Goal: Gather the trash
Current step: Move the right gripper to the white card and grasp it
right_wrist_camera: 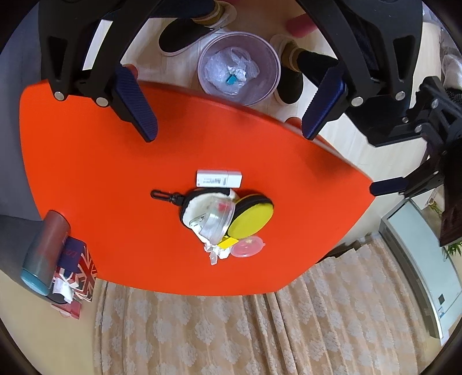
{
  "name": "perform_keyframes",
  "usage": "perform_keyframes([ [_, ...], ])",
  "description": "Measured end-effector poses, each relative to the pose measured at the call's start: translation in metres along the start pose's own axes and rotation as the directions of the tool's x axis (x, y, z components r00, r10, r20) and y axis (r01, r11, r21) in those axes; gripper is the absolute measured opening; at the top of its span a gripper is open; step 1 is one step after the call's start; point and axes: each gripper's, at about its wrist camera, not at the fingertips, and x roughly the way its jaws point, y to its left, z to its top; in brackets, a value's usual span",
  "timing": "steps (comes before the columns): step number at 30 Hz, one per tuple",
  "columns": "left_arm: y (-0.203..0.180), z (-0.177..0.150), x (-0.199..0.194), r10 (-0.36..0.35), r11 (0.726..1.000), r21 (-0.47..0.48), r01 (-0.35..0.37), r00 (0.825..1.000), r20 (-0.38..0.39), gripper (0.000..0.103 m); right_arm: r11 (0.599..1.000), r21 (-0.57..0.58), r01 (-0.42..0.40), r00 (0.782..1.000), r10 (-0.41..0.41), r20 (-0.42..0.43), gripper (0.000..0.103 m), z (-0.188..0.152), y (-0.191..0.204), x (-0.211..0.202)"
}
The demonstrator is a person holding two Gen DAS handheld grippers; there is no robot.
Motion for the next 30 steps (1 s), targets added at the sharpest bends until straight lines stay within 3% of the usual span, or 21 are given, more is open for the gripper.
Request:
perform_keyframes([
  [13,0.029,0.014,0.017,-0.011,0.999,-0.034,0.011,1.000,-0.012,0.096,0.998,0.030,0.050,0.993,-0.047,-0.105,0.099,0.037,-0.002,0.070],
  [23,0.046,0.016,0.025,-0.013,0.998,-0.066,0.012,1.000,-0.023,0.096,0.997,0.029,0.076,0.983,-0.070,-0.168,0.098,0.043,0.002,0.109],
  [26,0.049,0.015,0.027,-0.015,0.997,-0.073,0.013,1.000,-0.027,0.096,0.996,0.023,0.085,0.981,-0.079,-0.177,0.084,0.042,0.003,0.115],
  [29,0.051,0.014,0.030,-0.021,0.997,-0.081,0.018,0.999,-0.030,0.096,0.995,0.008,0.103,0.980,-0.100,-0.172,0.078,0.042,0.005,0.116],
  [30,0.051,0.014,0.030,-0.022,0.996,-0.082,0.019,0.999,-0.031,0.096,0.994,0.004,0.109,0.980,-0.106,-0.169,0.072,0.042,0.006,0.116],
])
